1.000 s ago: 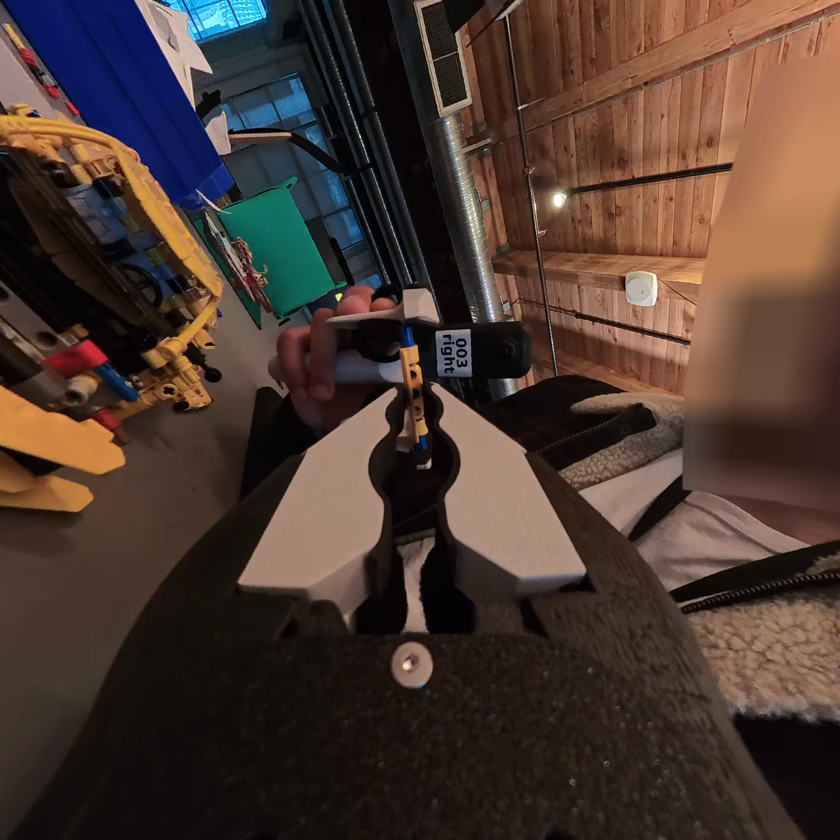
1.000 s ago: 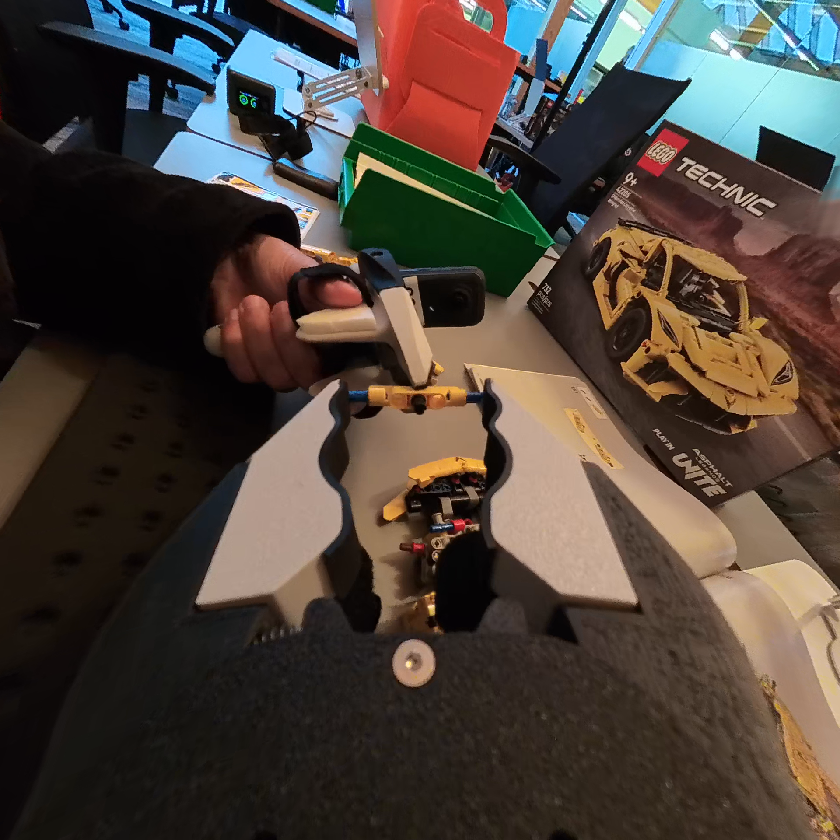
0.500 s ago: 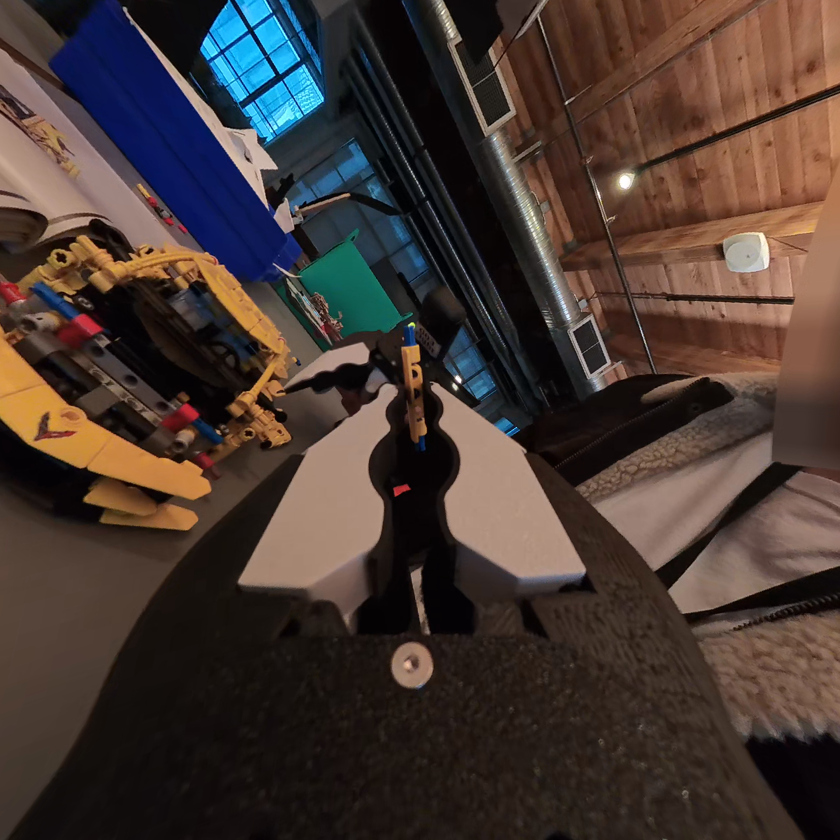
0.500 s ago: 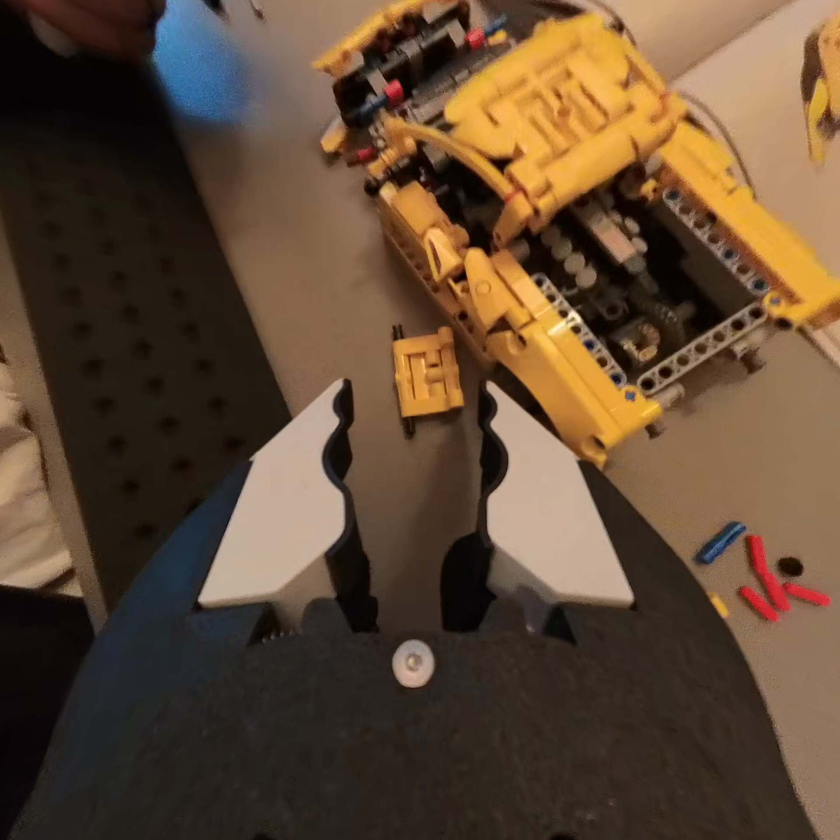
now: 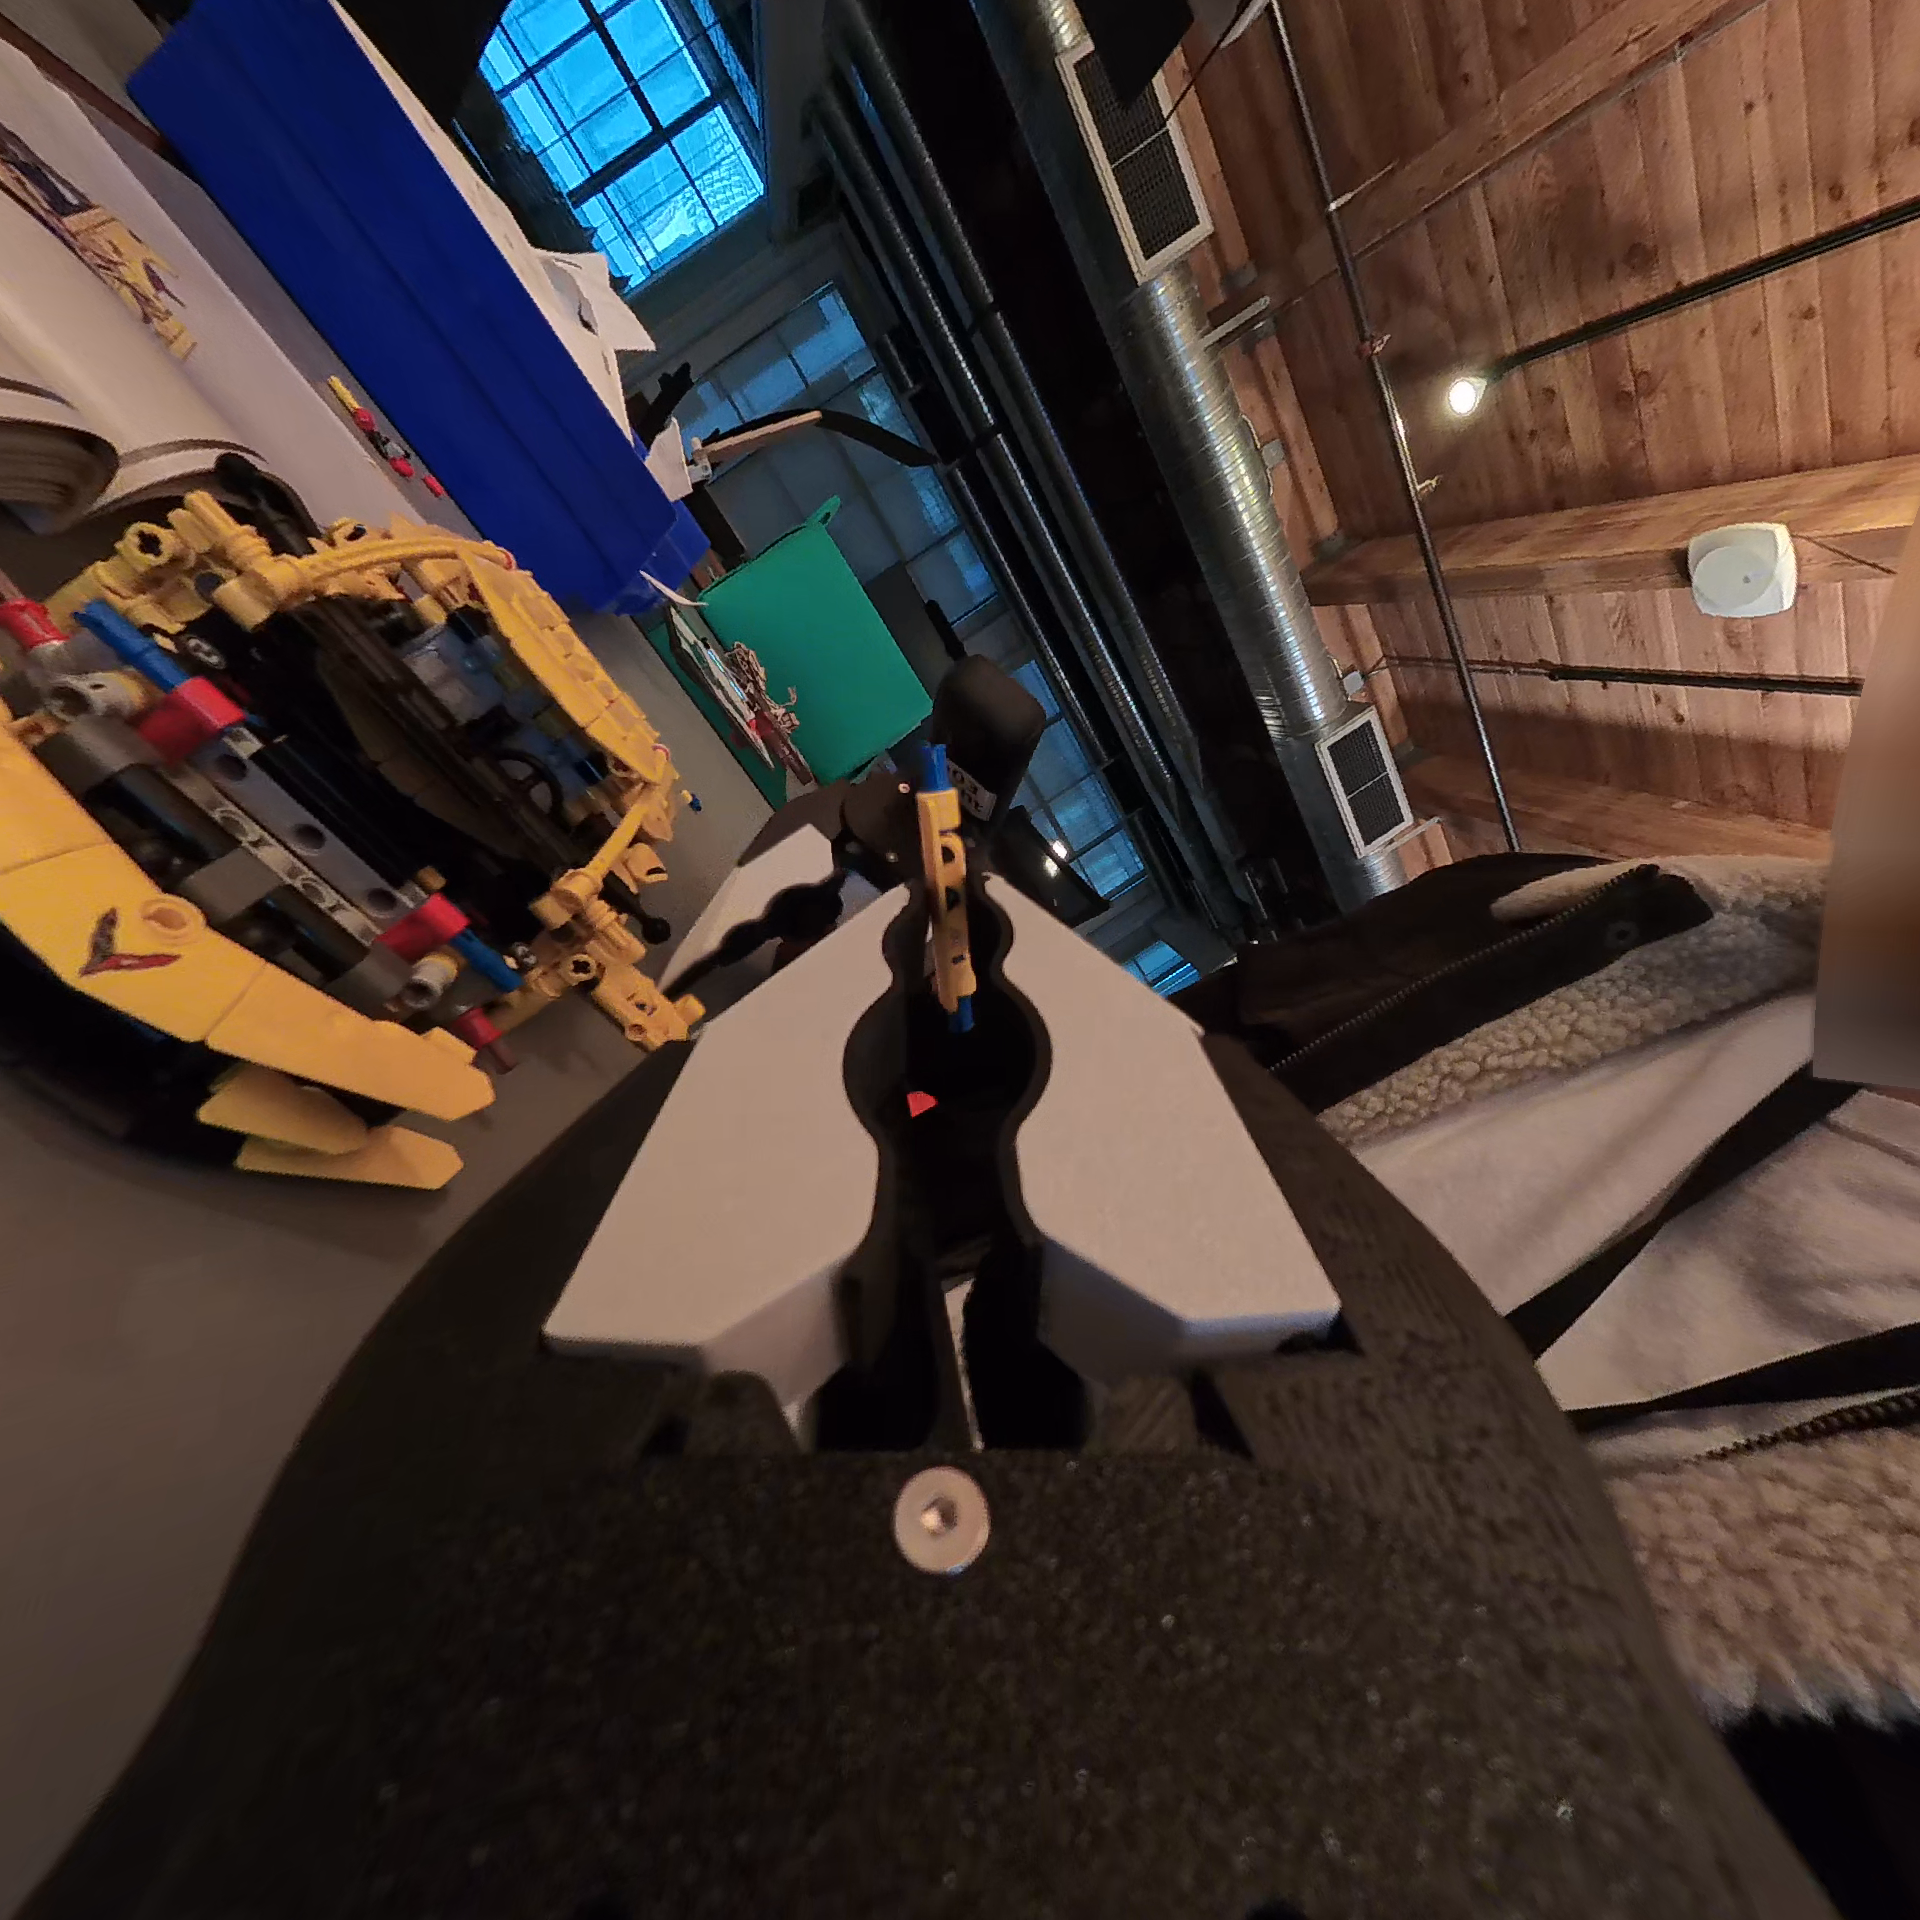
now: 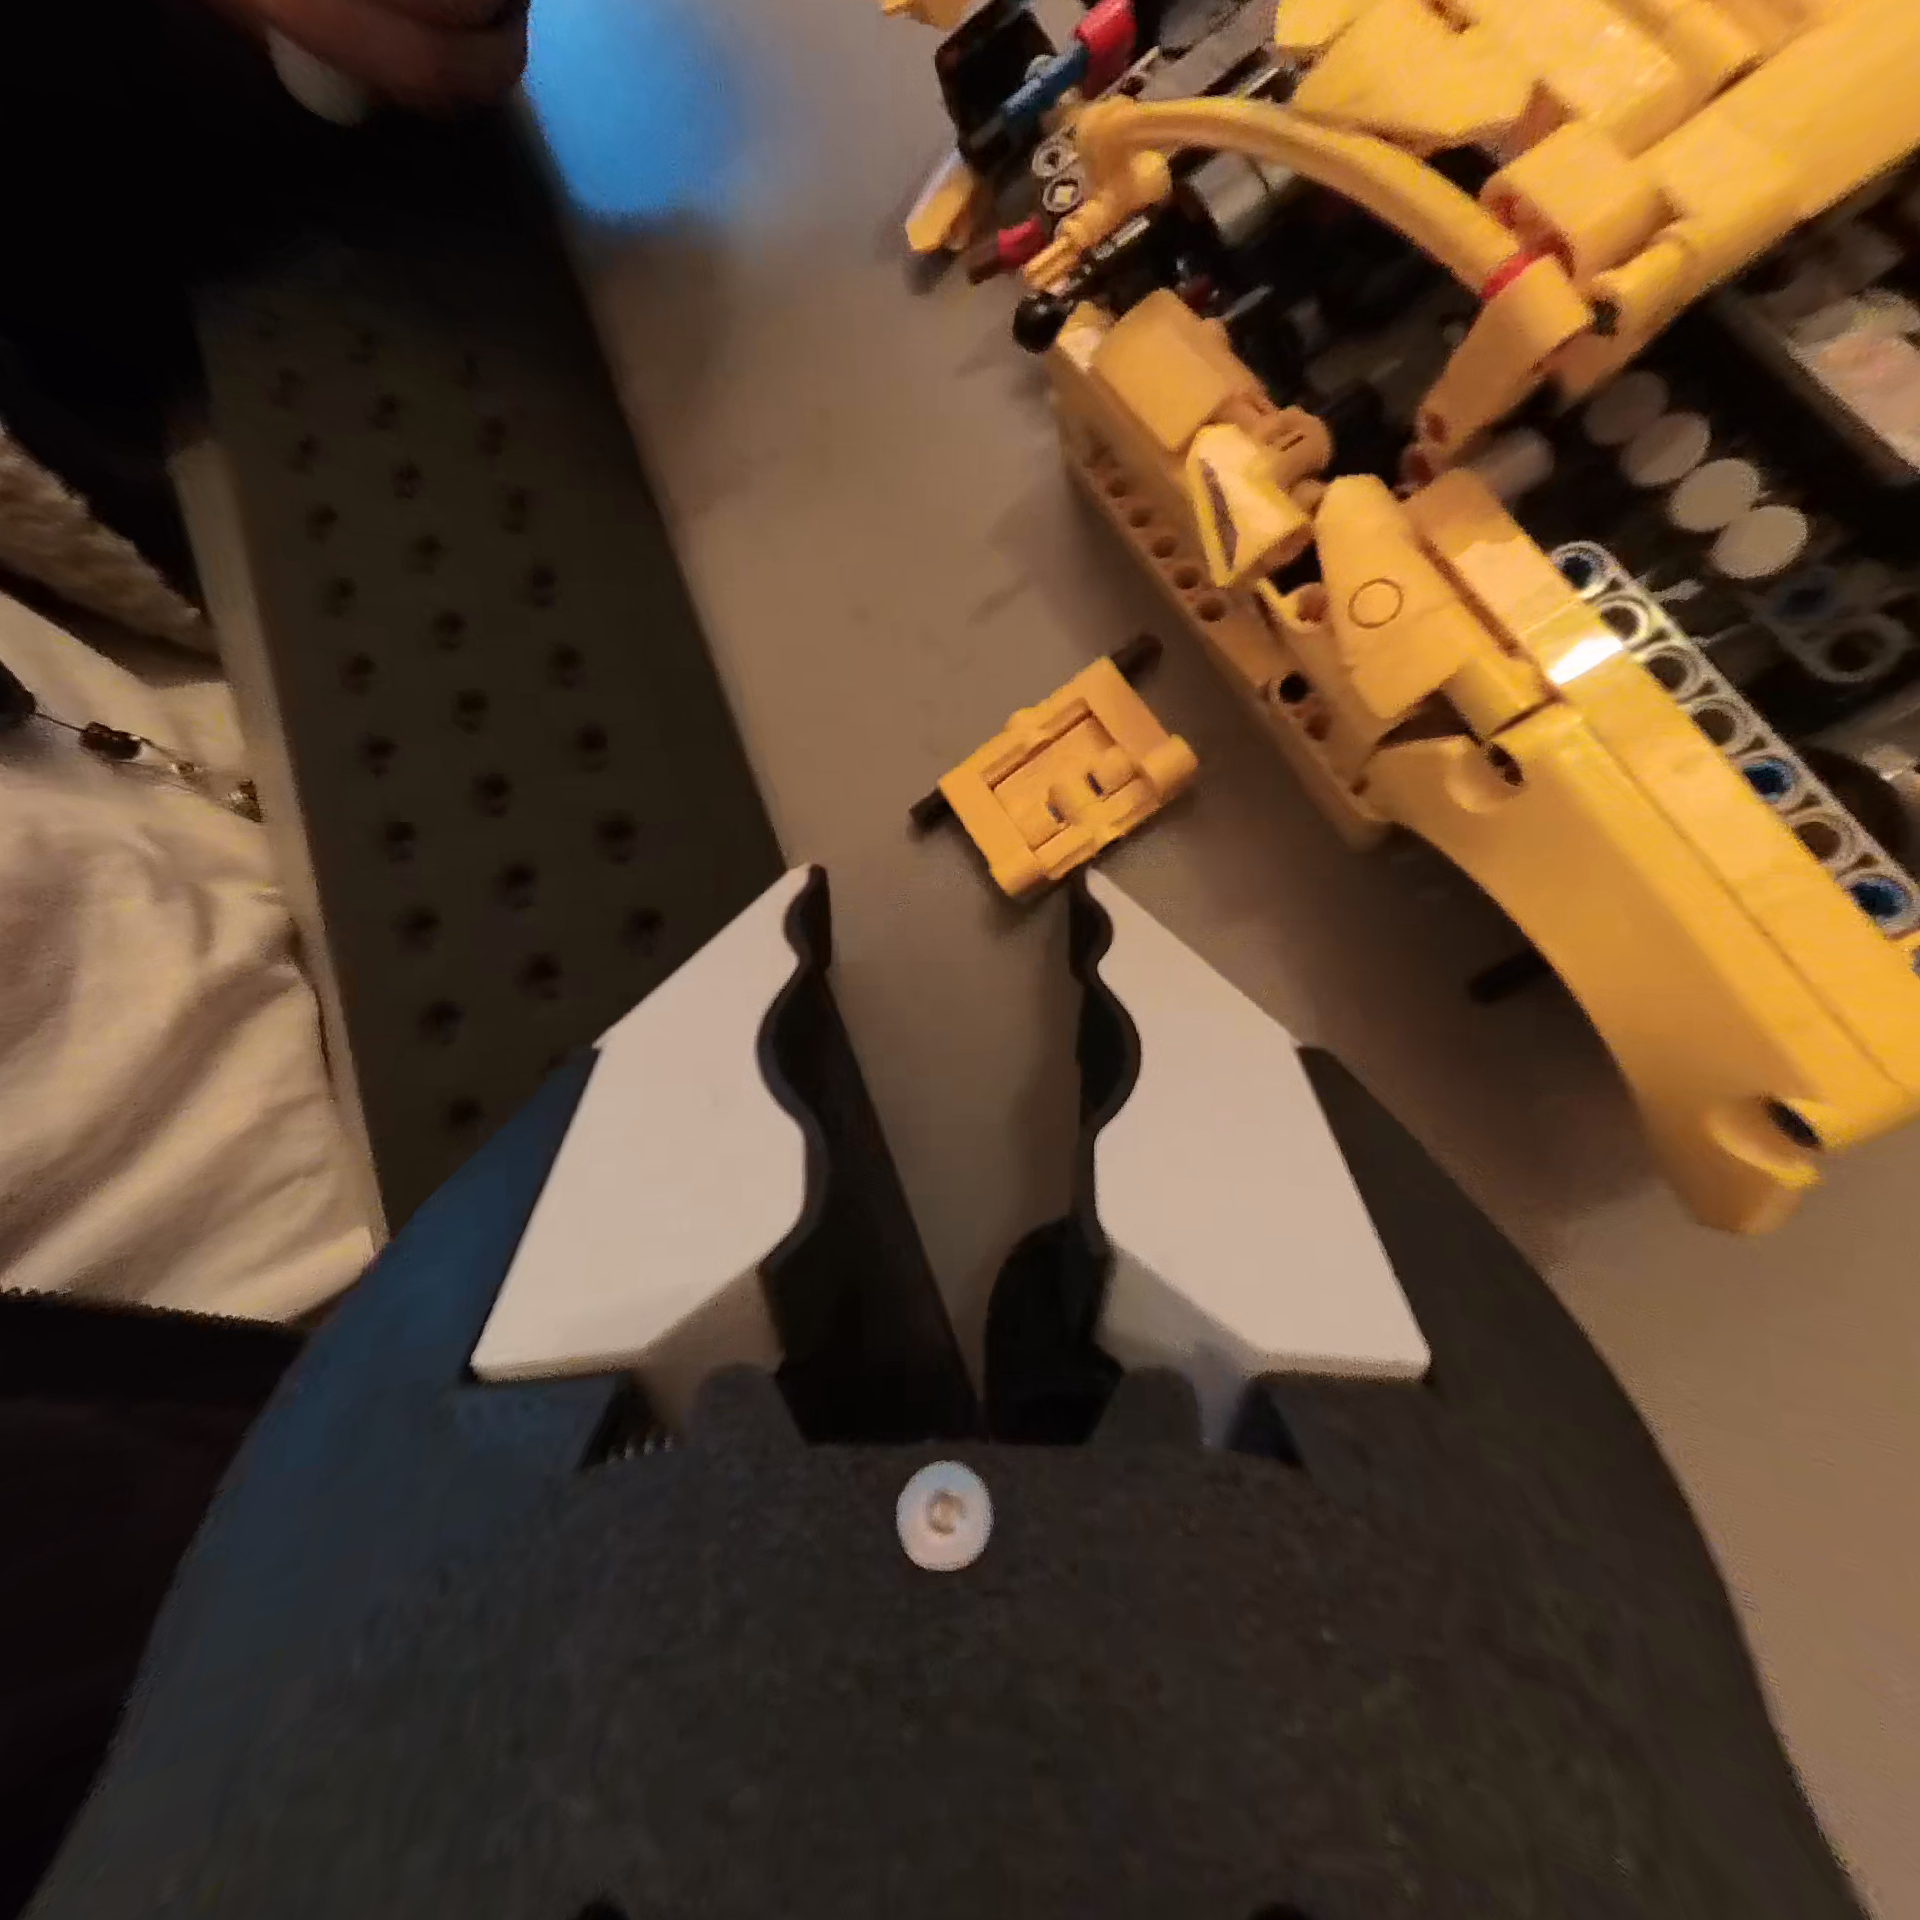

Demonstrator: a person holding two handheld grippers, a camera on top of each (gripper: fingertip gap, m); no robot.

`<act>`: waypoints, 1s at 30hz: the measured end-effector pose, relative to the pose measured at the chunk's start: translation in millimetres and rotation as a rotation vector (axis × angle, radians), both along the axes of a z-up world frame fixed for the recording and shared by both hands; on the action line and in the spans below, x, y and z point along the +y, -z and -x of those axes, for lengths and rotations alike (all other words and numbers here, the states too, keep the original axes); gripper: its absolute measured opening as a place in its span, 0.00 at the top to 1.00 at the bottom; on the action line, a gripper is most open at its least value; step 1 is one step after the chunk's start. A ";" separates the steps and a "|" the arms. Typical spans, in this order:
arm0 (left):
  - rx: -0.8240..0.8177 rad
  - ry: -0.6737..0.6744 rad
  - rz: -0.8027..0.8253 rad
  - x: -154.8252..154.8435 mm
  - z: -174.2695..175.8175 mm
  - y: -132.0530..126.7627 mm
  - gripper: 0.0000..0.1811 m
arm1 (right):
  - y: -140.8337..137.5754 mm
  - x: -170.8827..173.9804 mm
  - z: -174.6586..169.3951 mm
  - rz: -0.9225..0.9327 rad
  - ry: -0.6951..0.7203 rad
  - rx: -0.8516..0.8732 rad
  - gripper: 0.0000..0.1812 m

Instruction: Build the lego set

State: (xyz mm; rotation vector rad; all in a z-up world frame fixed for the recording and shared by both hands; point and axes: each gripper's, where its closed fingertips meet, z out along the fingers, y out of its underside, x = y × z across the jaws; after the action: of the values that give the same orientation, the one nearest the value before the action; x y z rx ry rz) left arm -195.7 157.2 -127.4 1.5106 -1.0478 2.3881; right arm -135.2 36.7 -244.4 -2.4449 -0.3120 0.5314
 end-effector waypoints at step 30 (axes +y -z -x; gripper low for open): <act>0.008 0.014 -0.016 -4.2 -0.4 1.7 0.96 | -10.4 29.1 -26.6 -0.174 0.064 -0.074 0.84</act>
State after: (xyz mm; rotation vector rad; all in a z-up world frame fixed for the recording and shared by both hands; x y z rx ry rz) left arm -195.3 153.0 -129.1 1.5124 -1.0748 2.3679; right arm -108.7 65.9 -234.0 -2.3006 -0.2970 0.3715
